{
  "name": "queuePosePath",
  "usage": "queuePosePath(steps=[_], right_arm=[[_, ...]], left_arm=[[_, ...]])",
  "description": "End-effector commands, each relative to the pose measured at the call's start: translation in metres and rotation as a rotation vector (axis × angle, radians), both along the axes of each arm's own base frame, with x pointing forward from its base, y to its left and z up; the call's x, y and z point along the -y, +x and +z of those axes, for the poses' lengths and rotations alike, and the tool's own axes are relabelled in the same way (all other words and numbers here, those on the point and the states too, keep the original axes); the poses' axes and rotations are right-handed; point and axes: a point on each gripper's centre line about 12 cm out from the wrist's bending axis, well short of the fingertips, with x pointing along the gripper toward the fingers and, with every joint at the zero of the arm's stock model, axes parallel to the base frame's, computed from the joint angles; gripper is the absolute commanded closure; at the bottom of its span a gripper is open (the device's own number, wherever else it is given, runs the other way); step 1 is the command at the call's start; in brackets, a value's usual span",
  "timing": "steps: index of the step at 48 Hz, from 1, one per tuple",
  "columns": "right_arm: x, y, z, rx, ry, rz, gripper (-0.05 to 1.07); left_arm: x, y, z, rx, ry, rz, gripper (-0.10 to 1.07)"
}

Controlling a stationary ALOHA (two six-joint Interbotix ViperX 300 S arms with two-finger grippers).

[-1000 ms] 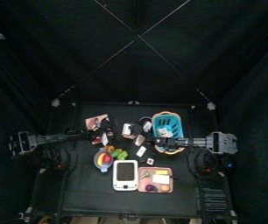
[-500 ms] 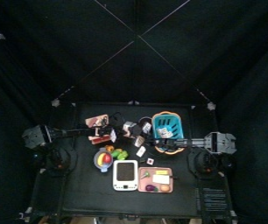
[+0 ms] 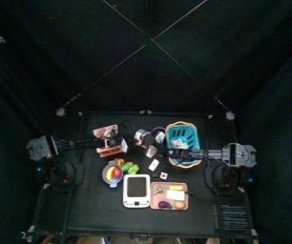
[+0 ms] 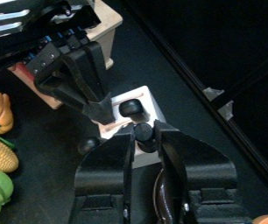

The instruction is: Pull out sharpener

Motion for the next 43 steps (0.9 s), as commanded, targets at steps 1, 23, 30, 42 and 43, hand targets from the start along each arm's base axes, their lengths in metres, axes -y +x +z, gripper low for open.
queuePosePath(steps=[1,23,30,42,43], right_arm=[[-0.007,0.007,0.024,0.060,-0.014,0.025,0.47],[-0.016,0.015,0.033,0.080,-0.035,0.056,0.47],[-0.013,0.017,0.018,0.048,-0.023,0.044,0.47],[-0.013,0.021,0.020,0.055,-0.025,0.044,0.47],[-0.014,0.021,0.020,0.056,-0.026,0.047,0.47]], left_arm=[[-0.002,0.001,0.003,0.005,0.002,0.007,0.53],[-0.003,0.001,0.003,0.006,0.002,0.010,0.53],[0.000,0.001,0.010,0.021,0.011,0.001,0.53],[0.011,0.008,0.016,0.036,0.018,-0.032,0.53],[0.010,0.008,0.014,0.032,0.016,-0.030,0.53]])
